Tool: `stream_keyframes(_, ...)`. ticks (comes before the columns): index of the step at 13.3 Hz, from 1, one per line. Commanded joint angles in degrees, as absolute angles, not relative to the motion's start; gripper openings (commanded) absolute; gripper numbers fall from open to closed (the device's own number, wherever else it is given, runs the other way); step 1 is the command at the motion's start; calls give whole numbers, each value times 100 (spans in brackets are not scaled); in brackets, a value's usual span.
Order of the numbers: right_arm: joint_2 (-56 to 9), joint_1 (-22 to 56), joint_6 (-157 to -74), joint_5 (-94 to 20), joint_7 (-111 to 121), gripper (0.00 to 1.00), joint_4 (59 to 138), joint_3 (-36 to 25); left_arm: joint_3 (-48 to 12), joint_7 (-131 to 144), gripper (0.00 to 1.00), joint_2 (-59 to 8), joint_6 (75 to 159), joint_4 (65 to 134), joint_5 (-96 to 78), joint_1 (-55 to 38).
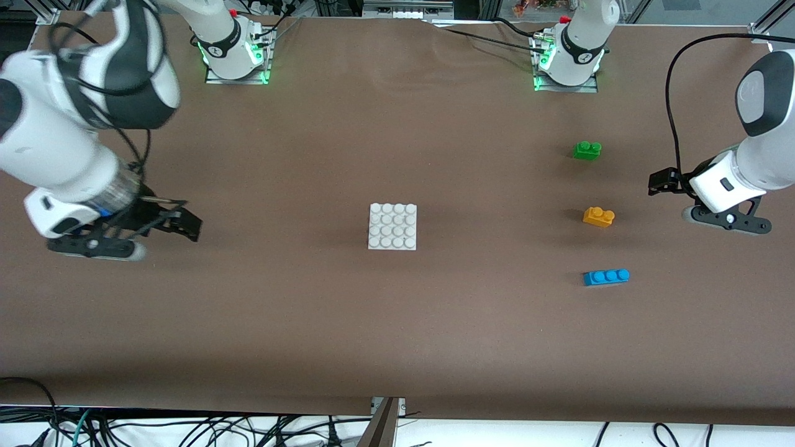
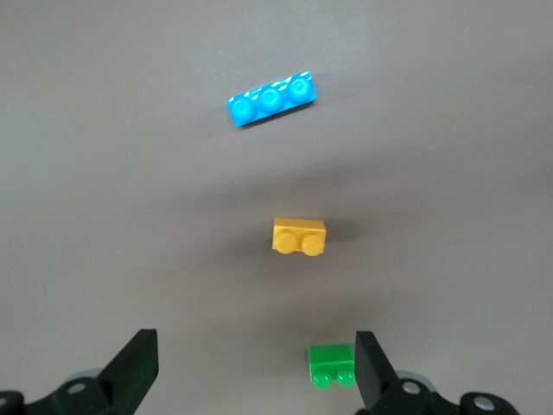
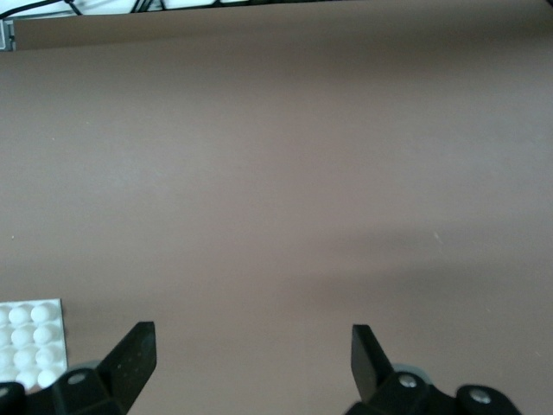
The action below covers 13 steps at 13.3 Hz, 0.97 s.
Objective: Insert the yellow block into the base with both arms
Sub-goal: 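Return the right gripper to rest while the left gripper reaches the yellow brick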
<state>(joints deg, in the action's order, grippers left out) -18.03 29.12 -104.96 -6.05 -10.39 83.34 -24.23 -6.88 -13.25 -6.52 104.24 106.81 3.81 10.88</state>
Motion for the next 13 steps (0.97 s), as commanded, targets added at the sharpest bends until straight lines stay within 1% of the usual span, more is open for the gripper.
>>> stream_keyframes(1, -1118, 1778, -10249, 251, -923, 100, 8552, -1408, -738, -1450, 100, -359, 10915, 11338, 413, 1310)
stream_keyframes(3, -862, 1417, -10239, 255, -853, 100, 8682, -1327, -738, -1459, 100, -640, 11204, 11469, 125, 1310)
stream_keyframes(5, -555, 891, -10248, 255, -275, 100, 8946, -768, -756, -1450, 100, -747, 11739, 11802, 70, 1301)
stream_keyframes(6, -545, 696, -10248, 281, -107, 100, 8947, -660, -756, -1450, 100, -791, 12021, 11960, 70, 1301)
stream_keyframes(7, -501, 633, -10196, 264, -71, 100, 8947, -659, -756, -1450, 100, -895, 12284, 12075, 70, 1301)
stream_keyframes(8, -466, 502, -9960, 272, -62, 100, 8939, -659, -756, -1450, 100, -1070, 12557, 12102, 79, 1301)
stream_keyframes(10, -448, 422, -9809, 246, -44, 100, 8930, -659, -765, -1459, 100, -1440, 12962, 12103, 114, 1301)
stream_keyframes(13, -536, 422, -9633, 255, -53, 100, 8755, -677, -817, -1485, 100, -1713, 13297, 12103, 114, 1257)
